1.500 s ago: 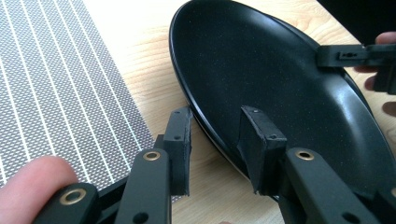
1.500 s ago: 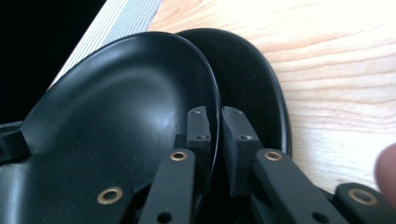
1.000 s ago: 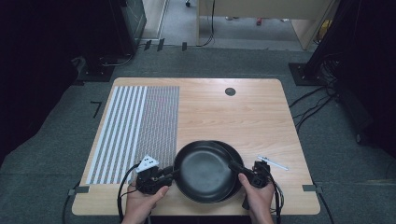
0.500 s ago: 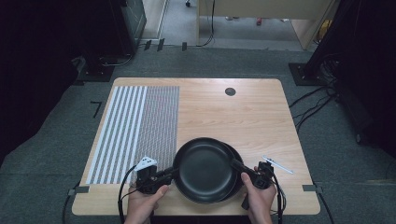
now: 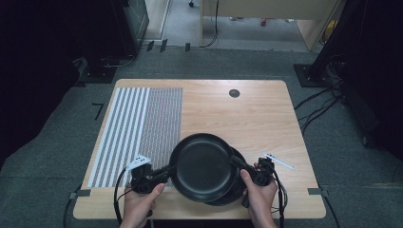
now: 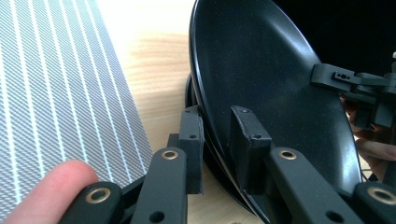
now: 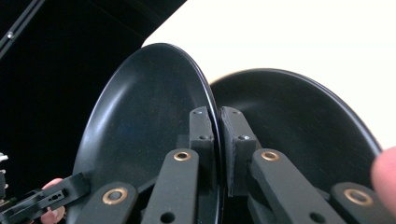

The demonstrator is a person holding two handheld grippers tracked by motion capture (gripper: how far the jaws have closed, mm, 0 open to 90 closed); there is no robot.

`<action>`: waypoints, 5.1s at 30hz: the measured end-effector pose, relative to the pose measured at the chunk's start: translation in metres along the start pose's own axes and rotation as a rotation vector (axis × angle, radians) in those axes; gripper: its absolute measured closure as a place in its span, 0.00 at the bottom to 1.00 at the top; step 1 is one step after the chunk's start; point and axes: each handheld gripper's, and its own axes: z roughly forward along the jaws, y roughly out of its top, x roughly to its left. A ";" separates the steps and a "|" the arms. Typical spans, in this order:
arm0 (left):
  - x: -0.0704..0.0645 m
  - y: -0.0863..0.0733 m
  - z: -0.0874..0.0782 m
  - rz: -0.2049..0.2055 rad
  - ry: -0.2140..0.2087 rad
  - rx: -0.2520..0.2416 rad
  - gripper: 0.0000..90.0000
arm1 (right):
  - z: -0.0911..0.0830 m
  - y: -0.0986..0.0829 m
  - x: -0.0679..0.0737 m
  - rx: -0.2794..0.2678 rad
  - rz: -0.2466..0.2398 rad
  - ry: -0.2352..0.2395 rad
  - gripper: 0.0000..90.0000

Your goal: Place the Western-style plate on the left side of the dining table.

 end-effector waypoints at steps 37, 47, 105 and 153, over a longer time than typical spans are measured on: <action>0.067 0.056 -0.036 -0.070 0.066 -0.101 0.84 | 0.091 0.040 0.075 0.049 -0.104 0.045 0.94; 0.091 0.068 -0.043 -0.102 0.092 -0.126 0.83 | 0.123 0.049 0.092 0.076 -0.118 0.052 0.94; 0.206 0.056 -0.007 -0.377 0.307 -0.130 0.81 | 0.312 0.047 0.086 0.266 -0.153 -0.048 0.92; 0.121 0.048 -0.034 -0.003 0.338 -0.167 0.13 | 0.123 0.083 0.066 0.105 -0.510 0.030 0.30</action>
